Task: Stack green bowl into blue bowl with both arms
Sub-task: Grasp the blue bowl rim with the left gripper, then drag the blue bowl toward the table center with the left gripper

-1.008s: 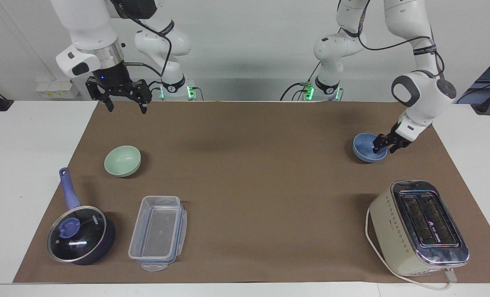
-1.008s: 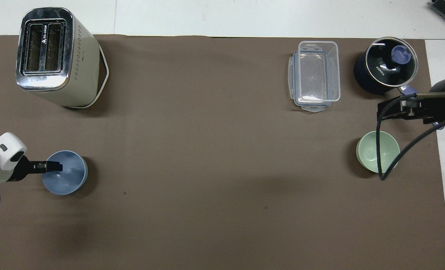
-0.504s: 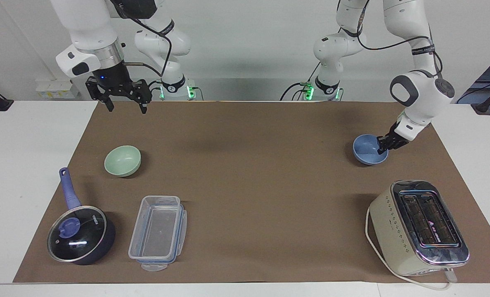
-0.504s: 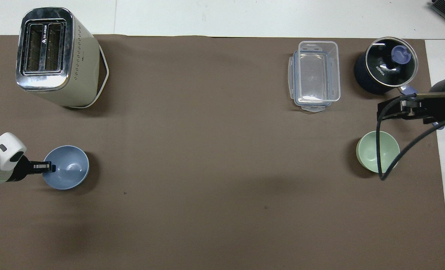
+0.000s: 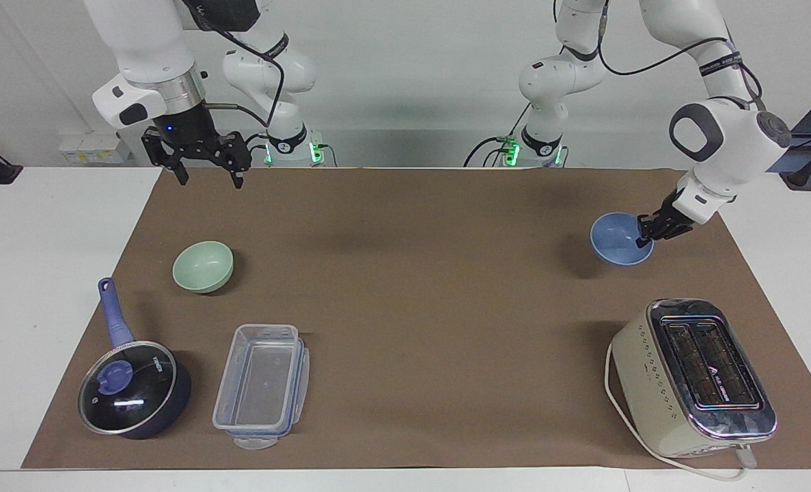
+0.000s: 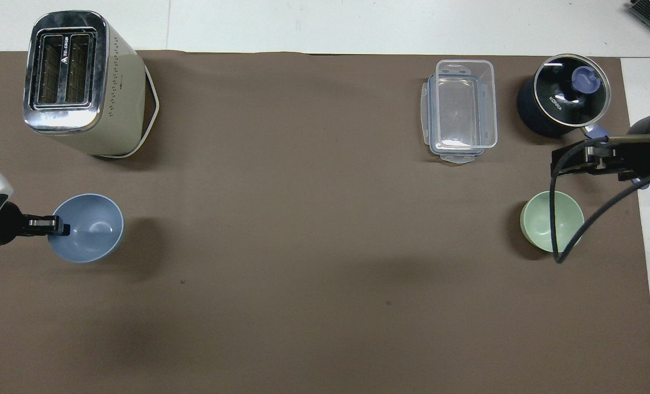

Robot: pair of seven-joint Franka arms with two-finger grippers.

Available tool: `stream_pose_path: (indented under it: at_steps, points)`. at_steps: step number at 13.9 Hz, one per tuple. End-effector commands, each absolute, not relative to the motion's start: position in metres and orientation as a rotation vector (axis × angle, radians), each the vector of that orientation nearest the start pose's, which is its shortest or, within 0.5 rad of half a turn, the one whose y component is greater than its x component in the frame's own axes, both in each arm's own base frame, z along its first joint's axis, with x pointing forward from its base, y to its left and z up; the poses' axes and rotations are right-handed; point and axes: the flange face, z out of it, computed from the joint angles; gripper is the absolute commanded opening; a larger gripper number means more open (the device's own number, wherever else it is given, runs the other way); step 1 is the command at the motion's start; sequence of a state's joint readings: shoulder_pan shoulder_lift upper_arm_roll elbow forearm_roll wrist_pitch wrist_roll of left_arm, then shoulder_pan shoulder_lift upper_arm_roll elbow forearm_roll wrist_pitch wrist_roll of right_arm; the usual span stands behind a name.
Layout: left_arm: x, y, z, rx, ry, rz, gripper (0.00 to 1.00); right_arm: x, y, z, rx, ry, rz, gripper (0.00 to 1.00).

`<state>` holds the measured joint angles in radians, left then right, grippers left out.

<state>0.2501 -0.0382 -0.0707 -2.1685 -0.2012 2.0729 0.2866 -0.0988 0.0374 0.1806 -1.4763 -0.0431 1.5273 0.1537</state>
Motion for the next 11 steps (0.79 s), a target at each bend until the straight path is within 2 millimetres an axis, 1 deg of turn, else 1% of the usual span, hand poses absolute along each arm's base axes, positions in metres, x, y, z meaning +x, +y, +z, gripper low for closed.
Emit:
stream_pose_path:
  at_steps: [1,3,4,5,7,8,9,10,11]
  points:
    - [0.527,0.026,0.425,-3.335,-0.068,0.046,0.00,0.558,0.035,0.644,-3.149,0.112,-0.041,1.00]
    - [0.529,-0.026,0.426,-3.329,-0.104,0.050,0.00,0.558,0.035,0.644,-3.149,0.112,-0.041,1.00]
    - [0.527,-0.047,0.426,-3.327,-0.121,0.059,0.00,0.558,0.035,0.644,-3.149,0.112,-0.041,1.00]
    - [0.524,-0.068,0.425,-3.325,-0.102,0.064,0.00,0.558,0.035,0.644,-3.149,0.112,-0.039,1.00]
    - [0.515,-0.119,0.422,-3.322,-0.112,0.059,0.00,0.558,0.035,0.644,-3.149,0.112,-0.039,1.00]
    - [0.508,-0.146,0.414,-3.321,-0.108,0.039,0.00,0.558,0.035,0.644,-3.149,0.112,-0.041,1.00]
    - [0.501,-0.165,0.406,-3.320,-0.137,0.016,0.00,0.558,0.035,0.644,-3.149,0.112,-0.041,1.00]
    - [0.490,-0.189,0.395,-3.320,-0.118,0.010,0.00,0.558,0.035,0.644,-3.149,0.112,-0.041,1.00]
    - [0.480,-0.205,0.384,-3.320,-0.103,-0.005,0.00,0.558,0.035,0.644,-3.149,0.112,-0.041,1.00]
